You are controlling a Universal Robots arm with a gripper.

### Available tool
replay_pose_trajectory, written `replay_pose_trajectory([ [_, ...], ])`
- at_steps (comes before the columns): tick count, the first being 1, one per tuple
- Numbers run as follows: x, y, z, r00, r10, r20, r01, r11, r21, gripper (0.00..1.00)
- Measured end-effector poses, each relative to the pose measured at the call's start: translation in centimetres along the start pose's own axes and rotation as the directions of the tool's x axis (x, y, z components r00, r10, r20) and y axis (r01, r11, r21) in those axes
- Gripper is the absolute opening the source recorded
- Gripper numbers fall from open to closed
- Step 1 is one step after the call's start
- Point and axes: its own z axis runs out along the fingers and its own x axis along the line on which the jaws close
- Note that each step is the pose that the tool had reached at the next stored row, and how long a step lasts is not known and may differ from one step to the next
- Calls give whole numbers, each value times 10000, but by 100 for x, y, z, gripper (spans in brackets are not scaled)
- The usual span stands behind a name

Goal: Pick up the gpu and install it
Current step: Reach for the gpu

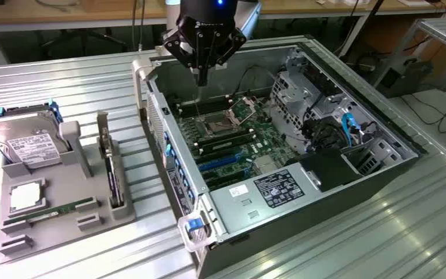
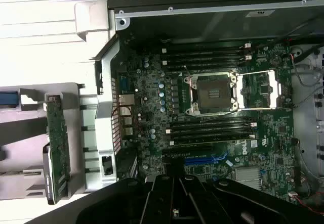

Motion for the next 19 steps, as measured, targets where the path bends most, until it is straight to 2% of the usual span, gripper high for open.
replay_pose_trajectory([
  [14, 10, -1, -1, 10000, 2, 0, -2, 10000, 1, 11],
  [19, 220, -20, -7, 10000, -1, 0, 1, 10000, 1, 11],
])
